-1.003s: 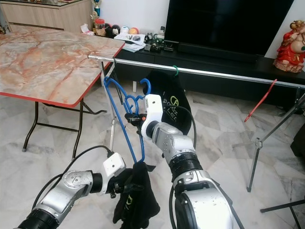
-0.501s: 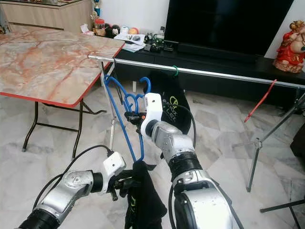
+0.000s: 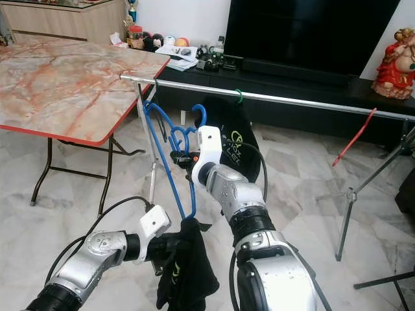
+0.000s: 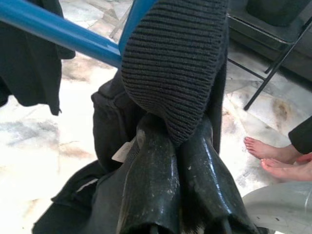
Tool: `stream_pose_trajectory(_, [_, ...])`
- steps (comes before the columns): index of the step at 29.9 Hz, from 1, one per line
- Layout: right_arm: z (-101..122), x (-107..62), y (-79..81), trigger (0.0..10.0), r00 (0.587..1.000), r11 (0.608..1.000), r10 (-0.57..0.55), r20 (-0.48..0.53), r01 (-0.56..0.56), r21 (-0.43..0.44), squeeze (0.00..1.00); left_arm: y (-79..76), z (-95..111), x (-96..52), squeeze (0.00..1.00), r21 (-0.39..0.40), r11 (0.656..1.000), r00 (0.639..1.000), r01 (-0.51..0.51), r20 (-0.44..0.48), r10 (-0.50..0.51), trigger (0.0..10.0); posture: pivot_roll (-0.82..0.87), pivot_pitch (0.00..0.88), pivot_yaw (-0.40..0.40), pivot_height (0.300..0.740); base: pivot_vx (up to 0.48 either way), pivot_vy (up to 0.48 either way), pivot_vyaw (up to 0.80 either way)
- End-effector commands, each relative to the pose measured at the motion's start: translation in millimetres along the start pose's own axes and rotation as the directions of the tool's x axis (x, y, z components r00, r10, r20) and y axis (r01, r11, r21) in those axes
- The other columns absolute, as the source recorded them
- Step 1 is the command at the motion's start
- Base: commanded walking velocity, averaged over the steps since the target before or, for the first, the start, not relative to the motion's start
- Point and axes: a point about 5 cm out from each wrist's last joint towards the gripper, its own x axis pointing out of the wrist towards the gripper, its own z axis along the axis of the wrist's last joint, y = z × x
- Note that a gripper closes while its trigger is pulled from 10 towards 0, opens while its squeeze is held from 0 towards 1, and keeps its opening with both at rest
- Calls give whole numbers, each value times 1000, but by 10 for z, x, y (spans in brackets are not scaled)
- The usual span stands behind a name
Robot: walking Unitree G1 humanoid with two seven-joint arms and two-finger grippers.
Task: Hang hanger
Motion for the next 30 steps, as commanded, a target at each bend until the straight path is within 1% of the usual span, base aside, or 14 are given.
stream_pose_trajectory(1, [140, -25, -37, 10000, 998, 999, -31, 56, 32, -8, 0, -33, 63, 7, 0, -2, 1000, 999, 24, 31, -24, 0, 149, 0, -118, 740, 0, 0, 0])
stream_pose_trajectory(6, [140, -42, -91, 10000, 995, 998, -60, 80, 59, 16, 0, -45, 67, 4, 0, -11, 999, 999, 32, 37, -32, 0, 149, 0, -118, 740, 0, 0, 0])
stream_pose_trajectory(10, [175, -62, -134, 10000, 986, 996, -90, 139, 89, 7, 0, -59, 76, 5, 0, -22, 999, 998, 42, 48, -41, 0, 149, 0, -118, 740, 0, 0, 0])
stream_pose_trajectory(11, [207, -86, -166, 10000, 974, 994, -105, 201, 108, -8, 0, -70, 90, 5, 0, -28, 998, 997, 49, 56, -47, 0, 153, 0, -118, 740, 0, 0, 0])
stream_pose_trajectory(12, [207, -86, -166, 10000, 974, 994, -105, 201, 108, -8, 0, -70, 90, 5, 0, -28, 998, 997, 49, 56, -47, 0, 153, 0, -118, 740, 0, 0, 0])
stream_pose_trajectory(15, [347, -208, -203, 10000, 904, 980, -91, 418, 155, -121, 0, -83, 125, 7, 0, -40, 998, 996, 54, 80, -51, 0, 158, 0, -120, 740, 0, 0, 0])
stream_pose_trajectory(18, [372, -314, -209, 10000, 845, 963, -43, 533, 177, -202, 0, -88, 136, 9, 0, -44, 998, 995, 53, 86, -49, 0, 159, 0, -120, 740, 0, 0, 0])
stream_pose_trajectory(20, [372, -314, -209, 10000, 845, 963, -43, 533, 177, -202, 0, -88, 136, 9, 0, -44, 998, 995, 53, 86, -49, 0, 159, 0, -120, 740, 0, 0, 0])
stream_pose_trajectory(21, [329, -355, -224, 10000, 833, 948, -24, 553, 194, -251, 0, -91, 135, 11, 0, -44, 998, 995, 53, 86, -50, 0, 160, 0, -120, 740, 0, 0, 0])
stream_pose_trajectory(22, [329, -355, -224, 10000, 833, 948, -24, 553, 194, -251, 0, -91, 135, 11, 0, -44, 998, 995, 53, 86, -50, 0, 160, 0, -120, 740, 0, 0, 0])
stream_pose_trajectory(23, [193, -441, -273, 10000, 824, 914, 20, 566, 214, -344, 0, -95, 135, 14, 0, -46, 998, 995, 52, 86, -48, 0, 160, 0, -120, 740, 0, 0, 0])
stream_pose_trajectory(25, [193, -441, -273, 10000, 824, 914, 20, 566, 214, -344, 0, -95, 135, 14, 0, -46, 998, 995, 52, 86, -48, 0, 160, 0, -120, 740, 0, 0, 0])
stream_pose_trajectory(27, [-16, -498, -349, 10000, 845, 875, 36, 533, 231, -426, 0, -98, 137, 15, 0, -47, 998, 995, 49, 89, -44, 0, 156, 0, -119, 740, 0, 0, 0])
stream_pose_trajectory(30, [-92, -513, -374, 10000, 853, 860, 39, 520, 236, -452, 0, -99, 139, 15, 0, -48, 998, 995, 47, 90, -43, 0, 156, 0, -119, 740, 0, 0, 0])
